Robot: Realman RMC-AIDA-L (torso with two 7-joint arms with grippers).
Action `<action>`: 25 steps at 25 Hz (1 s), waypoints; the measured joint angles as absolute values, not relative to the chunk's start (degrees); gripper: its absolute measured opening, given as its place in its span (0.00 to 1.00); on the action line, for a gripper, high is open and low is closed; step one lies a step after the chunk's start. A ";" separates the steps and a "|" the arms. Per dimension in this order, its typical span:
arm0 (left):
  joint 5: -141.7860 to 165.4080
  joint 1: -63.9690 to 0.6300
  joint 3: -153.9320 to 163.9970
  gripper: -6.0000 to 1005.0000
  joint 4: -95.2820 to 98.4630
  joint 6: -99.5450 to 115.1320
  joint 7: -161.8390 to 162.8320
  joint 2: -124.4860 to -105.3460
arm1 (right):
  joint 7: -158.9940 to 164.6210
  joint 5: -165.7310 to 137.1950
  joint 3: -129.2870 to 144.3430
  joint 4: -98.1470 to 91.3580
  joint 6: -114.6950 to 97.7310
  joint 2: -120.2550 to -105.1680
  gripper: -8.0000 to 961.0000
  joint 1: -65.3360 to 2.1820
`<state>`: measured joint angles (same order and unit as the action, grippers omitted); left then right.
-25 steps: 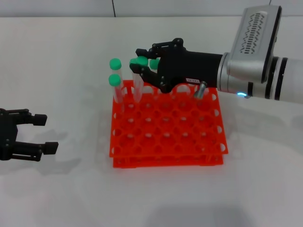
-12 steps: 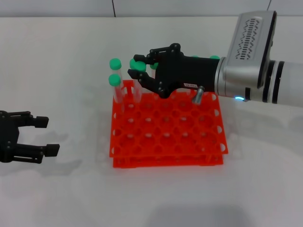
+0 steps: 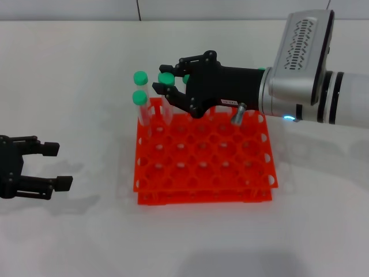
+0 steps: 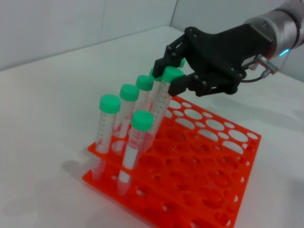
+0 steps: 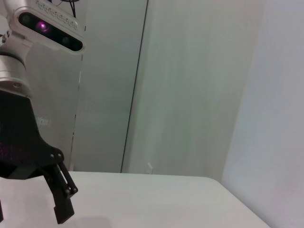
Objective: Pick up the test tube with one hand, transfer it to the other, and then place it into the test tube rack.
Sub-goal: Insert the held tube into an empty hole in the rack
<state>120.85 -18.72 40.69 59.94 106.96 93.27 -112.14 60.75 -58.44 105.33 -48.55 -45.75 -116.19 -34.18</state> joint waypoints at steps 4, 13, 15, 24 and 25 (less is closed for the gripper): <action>120.85 -18.72 40.69 0.88 59.94 106.96 93.25 -112.15 | 60.83 -58.44 105.33 -48.34 -45.76 -116.19 0.29 -34.33; 120.85 -18.72 40.69 0.88 59.94 106.96 93.25 -112.14 | 60.90 -58.44 106.58 -48.28 -44.51 -116.19 0.29 -34.60; 120.85 -18.72 40.69 0.88 59.94 106.96 93.25 -112.14 | 60.92 -58.44 106.76 -48.27 -44.30 -116.19 0.29 -34.72; 120.85 -18.64 40.69 0.88 59.90 106.96 92.86 -112.14 | 62.21 -58.48 106.79 -48.27 -43.29 -116.19 0.29 -35.03; 120.85 -18.63 40.69 0.88 59.85 106.96 92.75 -112.14 | 62.28 -58.49 106.79 -48.27 -43.24 -116.19 0.29 -35.05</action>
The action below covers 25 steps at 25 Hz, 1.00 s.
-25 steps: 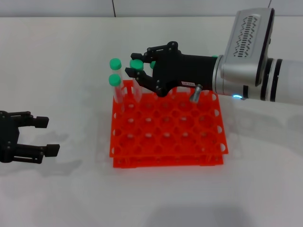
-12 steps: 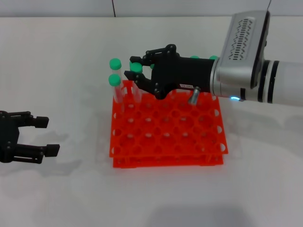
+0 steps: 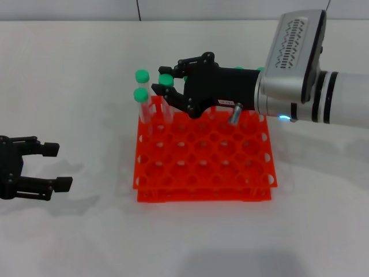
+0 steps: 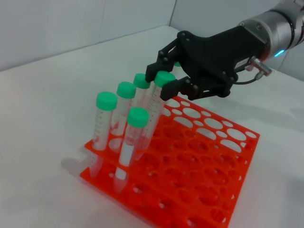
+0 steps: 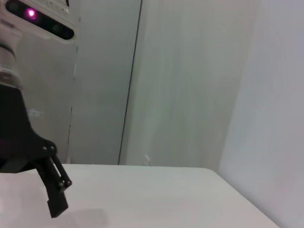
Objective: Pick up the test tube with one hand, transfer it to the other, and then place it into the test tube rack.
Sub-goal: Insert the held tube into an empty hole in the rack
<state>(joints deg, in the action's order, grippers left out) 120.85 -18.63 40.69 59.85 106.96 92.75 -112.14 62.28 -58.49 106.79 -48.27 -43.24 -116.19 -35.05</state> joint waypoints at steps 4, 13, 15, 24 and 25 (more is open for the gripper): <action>120.85 -18.63 40.69 0.88 59.77 106.96 92.70 -112.15 | 62.41 -58.53 106.96 -48.21 -42.84 -116.19 0.29 -35.08; 120.85 -18.63 40.69 0.88 59.75 106.96 92.64 -112.14 | 62.49 -58.50 107.59 -48.09 -42.11 -116.19 0.29 -35.06; 120.85 -18.63 40.69 0.88 59.75 106.96 92.64 -112.14 | 62.49 -58.49 107.65 -48.08 -42.07 -116.19 0.29 -35.06; 120.85 -18.63 40.69 0.88 59.76 106.92 92.64 -112.15 | 63.23 -58.44 107.67 -47.61 -42.02 -116.19 0.29 -35.06; 120.85 -18.63 40.69 0.88 59.77 106.89 92.64 -112.14 | 63.23 -58.45 107.67 -47.51 -42.01 -116.19 0.29 -35.06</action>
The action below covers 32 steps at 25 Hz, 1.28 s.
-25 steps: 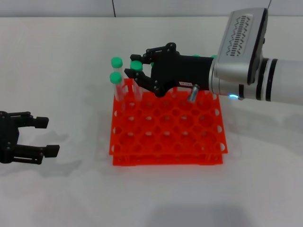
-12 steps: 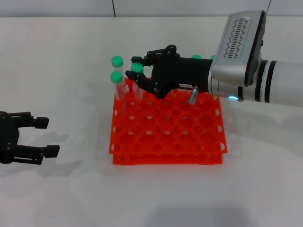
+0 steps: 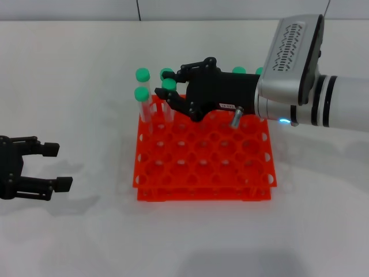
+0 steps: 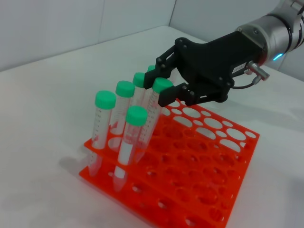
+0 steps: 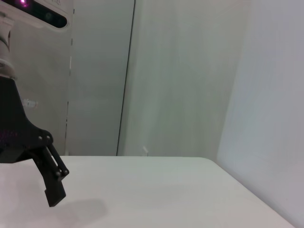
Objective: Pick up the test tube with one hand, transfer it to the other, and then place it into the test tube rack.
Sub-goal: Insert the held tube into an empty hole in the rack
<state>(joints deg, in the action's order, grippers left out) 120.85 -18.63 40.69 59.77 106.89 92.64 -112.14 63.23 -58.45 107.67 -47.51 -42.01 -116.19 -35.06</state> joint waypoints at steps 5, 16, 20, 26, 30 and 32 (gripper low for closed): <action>120.85 -18.63 40.69 0.88 59.77 106.79 92.64 -112.14 | 63.25 -58.44 107.67 -47.42 -41.69 -116.19 0.29 -35.06; 120.85 -18.63 40.69 0.88 59.77 106.78 92.64 -112.24 | 63.31 -58.44 107.99 -47.42 -41.48 -116.19 0.29 -35.07; 120.85 -18.63 40.69 0.88 59.77 106.78 92.64 -112.24 | 63.37 -58.44 108.02 -47.43 -41.48 -116.19 0.29 -35.07; 120.85 -18.63 40.69 0.88 59.77 106.73 92.64 -112.24 | 63.45 -58.45 108.02 -47.58 -41.48 -116.19 0.29 -35.07; 120.85 -18.63 40.69 0.88 59.77 106.70 92.64 -112.24 | 63.95 -58.45 108.02 -47.76 -41.48 -116.19 0.29 -35.11; 120.85 -18.63 40.69 0.88 59.77 106.70 92.61 -112.24 | 63.97 -58.45 108.02 -47.85 -41.48 -116.19 0.29 -35.15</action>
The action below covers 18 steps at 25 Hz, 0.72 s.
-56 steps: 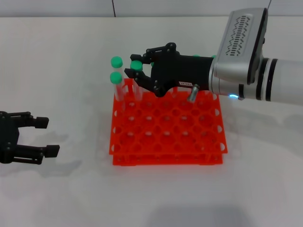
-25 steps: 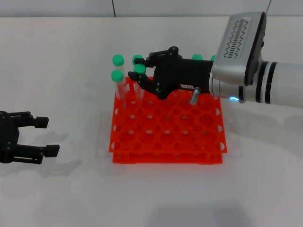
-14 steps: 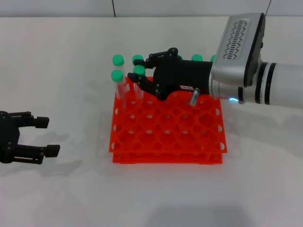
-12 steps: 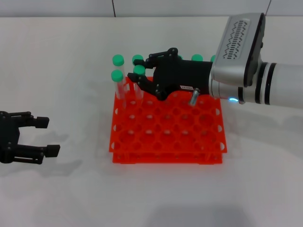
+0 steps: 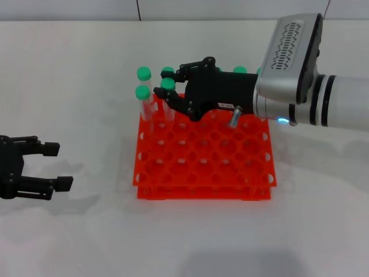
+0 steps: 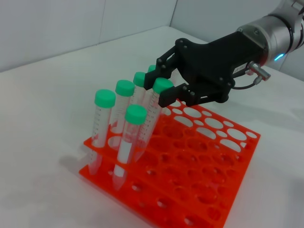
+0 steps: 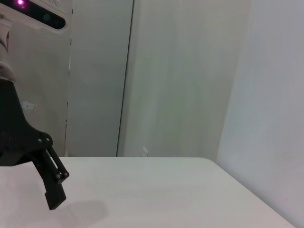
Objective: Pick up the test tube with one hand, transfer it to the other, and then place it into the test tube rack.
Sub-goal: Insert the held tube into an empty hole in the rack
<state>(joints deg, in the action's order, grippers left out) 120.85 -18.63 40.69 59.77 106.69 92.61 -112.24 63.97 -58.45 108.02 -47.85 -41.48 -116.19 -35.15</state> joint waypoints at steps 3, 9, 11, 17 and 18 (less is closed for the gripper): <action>120.85 -18.63 40.69 0.88 59.77 106.69 92.55 -112.24 | 64.42 -58.46 108.02 -47.88 -41.48 -116.19 0.29 -35.47; 120.85 -18.63 40.69 0.88 59.77 106.70 92.55 -112.24 | 65.94 -58.73 108.02 -47.48 -41.49 -116.07 0.29 -36.41; 120.85 -18.59 40.69 0.88 59.77 106.70 92.55 -112.23 | 66.29 -58.76 108.02 -47.48 -41.49 -116.03 0.29 -36.46; 120.85 -18.36 40.69 0.88 59.77 106.70 92.54 -112.24 | 67.53 -58.80 107.88 -47.55 -41.49 -115.90 0.29 -36.59; 120.85 -18.33 40.69 0.88 59.77 106.70 92.54 -112.23 | 67.65 -58.81 107.85 -47.55 -41.49 -115.90 0.29 -36.61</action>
<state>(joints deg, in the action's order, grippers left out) 120.85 -18.33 40.69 59.77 106.70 92.54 -112.23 67.65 -58.81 107.85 -47.55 -41.49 -115.90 -36.61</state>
